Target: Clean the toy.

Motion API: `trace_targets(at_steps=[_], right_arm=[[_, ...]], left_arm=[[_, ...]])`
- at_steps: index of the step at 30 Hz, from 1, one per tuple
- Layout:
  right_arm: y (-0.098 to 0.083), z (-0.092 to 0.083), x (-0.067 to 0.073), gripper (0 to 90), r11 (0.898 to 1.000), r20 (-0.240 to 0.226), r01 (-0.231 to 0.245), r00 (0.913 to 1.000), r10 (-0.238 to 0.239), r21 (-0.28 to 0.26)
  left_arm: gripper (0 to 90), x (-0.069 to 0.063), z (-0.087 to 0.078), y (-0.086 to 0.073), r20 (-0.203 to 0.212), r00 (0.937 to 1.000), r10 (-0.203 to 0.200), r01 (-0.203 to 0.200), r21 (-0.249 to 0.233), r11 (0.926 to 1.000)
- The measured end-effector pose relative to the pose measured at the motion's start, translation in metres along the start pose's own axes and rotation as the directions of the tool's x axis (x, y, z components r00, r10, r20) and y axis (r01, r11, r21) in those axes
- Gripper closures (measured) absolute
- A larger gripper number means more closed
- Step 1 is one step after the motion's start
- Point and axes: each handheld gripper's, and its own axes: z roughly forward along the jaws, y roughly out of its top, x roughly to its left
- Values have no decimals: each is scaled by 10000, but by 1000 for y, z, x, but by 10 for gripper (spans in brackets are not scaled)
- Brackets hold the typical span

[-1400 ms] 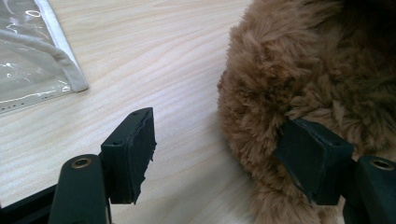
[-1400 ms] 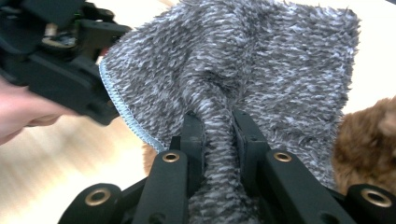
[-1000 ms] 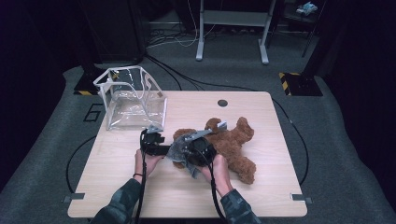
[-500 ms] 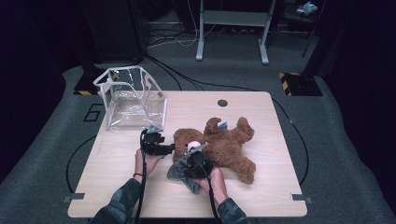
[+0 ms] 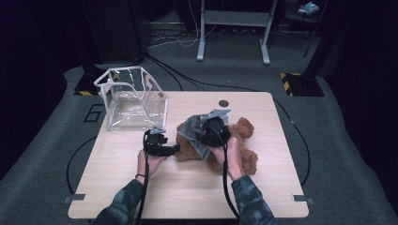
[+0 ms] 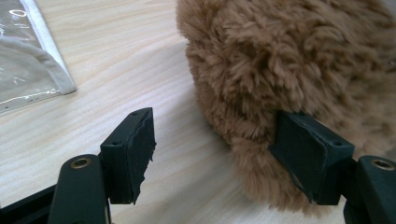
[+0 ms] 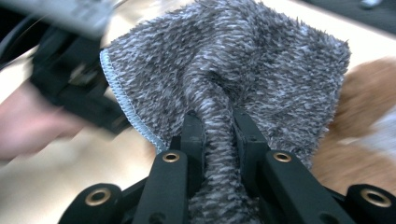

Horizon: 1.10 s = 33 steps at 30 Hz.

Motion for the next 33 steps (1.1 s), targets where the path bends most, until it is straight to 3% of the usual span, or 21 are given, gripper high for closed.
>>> trace_targets(at_steps=[4, 7, 9, 14, 23, 24, 25, 33], right_arm=[[12, 13, -14, 772, 9993, 632, -336, 9975, 325, 165], [18, 30, -20, 769, 9992, 991, -300, 9947, 273, 259], [18, 42, -21, 768, 9974, 984, -557, 9938, 509, 466], [15, 60, -18, 769, 9934, 703, -493, 9966, 421, 1034], [4, 48, -5, 775, 9934, 135, -135, 9998, 120, 1141], [2, 48, -3, 775, 9936, 102, -97, 9999, 86, 1130], [1, 46, -2, 775, 9938, 72, -32, 10000, 24, 1115], [-13, 37, 12, 776, 9956, -173, 211, 9997, -196, 908]], left_arm=[[286, 0, 1, 0, 8, 9999, 135, -135, 117, 9998], [286, 0, 1, 0, 25, 10000, 67, -67, 123, 9999], [286, 0, 1, -1, 11, 10000, 93, -93, 84, 9999], [285, -1, 1, -1, 25, 9999, 124, -125, 107, 9999], [283, 0, 2, -6, 117, 9999, 78, -82, 271, 9996], [283, -1, 4, -6, 103, 9998, -140, 139, 105, 9998], [282, 0, 3, -7, 80, 9999, 85, -87, 277, 9996], [283, 0, 3, -8, 132, 9999, -2, -1, 227, 9997]])
